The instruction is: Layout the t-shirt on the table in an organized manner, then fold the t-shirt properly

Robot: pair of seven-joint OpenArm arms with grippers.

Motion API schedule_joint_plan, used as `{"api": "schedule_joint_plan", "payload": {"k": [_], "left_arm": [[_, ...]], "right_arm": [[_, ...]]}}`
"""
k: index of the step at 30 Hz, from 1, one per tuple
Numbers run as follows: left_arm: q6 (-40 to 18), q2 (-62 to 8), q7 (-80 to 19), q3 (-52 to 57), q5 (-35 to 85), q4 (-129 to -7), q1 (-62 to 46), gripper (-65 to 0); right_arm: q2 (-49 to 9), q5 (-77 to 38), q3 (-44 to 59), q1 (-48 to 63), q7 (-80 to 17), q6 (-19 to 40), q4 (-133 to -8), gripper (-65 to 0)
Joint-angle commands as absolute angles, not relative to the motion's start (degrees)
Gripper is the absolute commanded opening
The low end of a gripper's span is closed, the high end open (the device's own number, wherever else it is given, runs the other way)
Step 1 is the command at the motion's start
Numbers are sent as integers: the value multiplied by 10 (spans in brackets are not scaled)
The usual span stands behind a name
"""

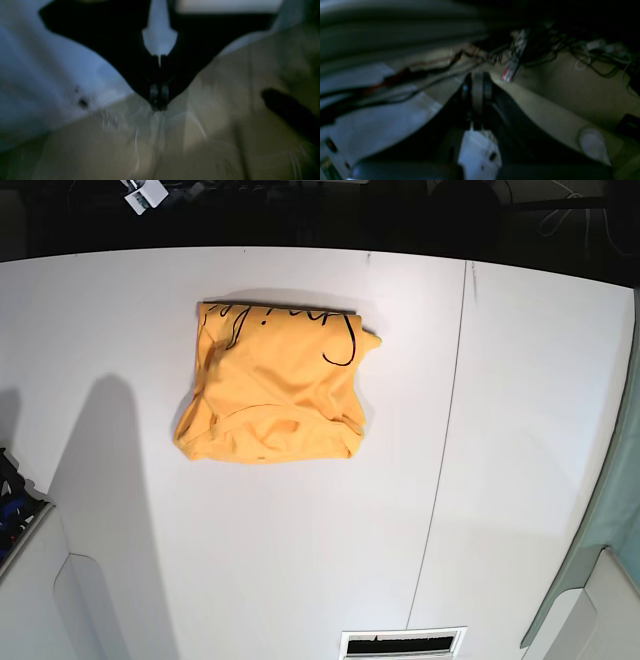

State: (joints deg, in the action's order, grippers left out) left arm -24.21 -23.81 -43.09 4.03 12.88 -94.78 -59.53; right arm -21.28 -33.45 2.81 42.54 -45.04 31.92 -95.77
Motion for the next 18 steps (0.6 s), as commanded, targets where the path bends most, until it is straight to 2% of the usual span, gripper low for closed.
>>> {"api": "schedule_joint_plan", "payload": {"k": [1,3,9,14,18], "left_arm": [[-219,-249,-440,25,130,-921,-581,-650],[-186,-262,-472,-20,130,-853,-528,-650],[-182,-263,-472,-156,130,-661,-378,-650],[-182,-225,-461,-246,130,-556,-272,-650],[-182,-186,-446,-274,130,-502,-216,-650]], "right_arm": [[-219,-326,21,432,-446,321,-954,-650],[-219,-312,5,432,-446,321,-927,-650],[-219,-278,-42,386,-488,305,-811,-650],[-217,-257,-55,324,-519,282,-699,-650],[-217,-248,-55,277,-528,280,-636,-650]]}}
